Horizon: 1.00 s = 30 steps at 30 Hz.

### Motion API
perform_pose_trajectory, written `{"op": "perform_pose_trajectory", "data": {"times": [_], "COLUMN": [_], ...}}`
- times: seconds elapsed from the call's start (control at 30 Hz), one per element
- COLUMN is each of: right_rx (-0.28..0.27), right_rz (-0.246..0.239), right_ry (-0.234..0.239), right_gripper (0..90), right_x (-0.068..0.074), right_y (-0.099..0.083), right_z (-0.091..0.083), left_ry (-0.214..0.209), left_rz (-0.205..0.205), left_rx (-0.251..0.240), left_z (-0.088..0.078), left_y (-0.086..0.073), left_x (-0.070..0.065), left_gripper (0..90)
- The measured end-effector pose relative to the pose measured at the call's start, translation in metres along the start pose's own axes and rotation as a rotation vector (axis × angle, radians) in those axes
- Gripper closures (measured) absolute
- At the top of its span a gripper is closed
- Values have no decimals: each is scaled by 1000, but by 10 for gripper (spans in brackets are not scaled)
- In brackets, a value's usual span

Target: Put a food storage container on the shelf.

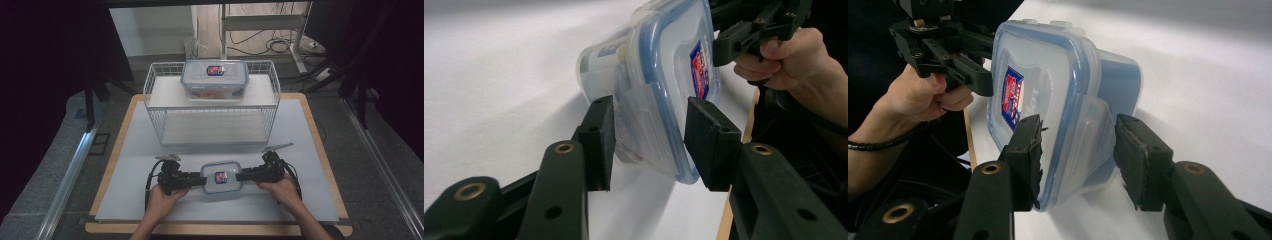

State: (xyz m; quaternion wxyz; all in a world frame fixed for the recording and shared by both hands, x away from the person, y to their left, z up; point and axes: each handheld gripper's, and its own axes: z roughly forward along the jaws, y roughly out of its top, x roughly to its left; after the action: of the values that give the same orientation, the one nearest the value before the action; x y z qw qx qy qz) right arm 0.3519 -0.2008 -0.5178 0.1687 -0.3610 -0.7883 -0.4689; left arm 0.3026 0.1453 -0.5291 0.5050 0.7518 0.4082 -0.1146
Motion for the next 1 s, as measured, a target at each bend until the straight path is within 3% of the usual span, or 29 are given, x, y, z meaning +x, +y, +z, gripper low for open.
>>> {"op": "perform_pose_trajectory", "data": {"times": [0.13,0.17,0.2,0.23,0.4,0.47,0.5,0.63,0.7,0.87,1.0], "right_rx": [0,-6,-9,-28,-28,-28,-31,-35,-34,-35,-29], "right_rz": [-3,-1,3,17,9,9,14,18,18,34,28], "right_ry": [-22,-38,-37,-16,-31,-28,-25,-18,-16,-7,-17], "right_gripper": [564,561,578,588,588,588,587,586,585,583,579], "right_x": [6,10,10,11,15,15,14,13,13,10,9], "right_y": [-3,-4,-4,-5,-5,-5,-5,-5,-5,-6,-6], "right_z": [-2,-2,-2,-3,-4,-3,-3,-4,-4,-3,-3], "left_ry": [1,16,16,4,-10,-16,-15,-22,-25,-27,-55], "left_rz": [-5,-19,-19,-46,-52,-52,-58,-71,-76,-78,-120], "left_rx": [-8,-55,-55,-45,-42,-36,-33,-52,-37,-42,-47], "left_z": [0,-6,-6,-9,-9,-7,-4,-1,1,1,4], "left_y": [0,1,1,2,1,1,0,-2,-4,-4,-6], "left_x": [0,0,0,2,3,4,4,7,8,9,15], "left_gripper": [573,650,679,687,688,672,614,597,552,557,473]}}
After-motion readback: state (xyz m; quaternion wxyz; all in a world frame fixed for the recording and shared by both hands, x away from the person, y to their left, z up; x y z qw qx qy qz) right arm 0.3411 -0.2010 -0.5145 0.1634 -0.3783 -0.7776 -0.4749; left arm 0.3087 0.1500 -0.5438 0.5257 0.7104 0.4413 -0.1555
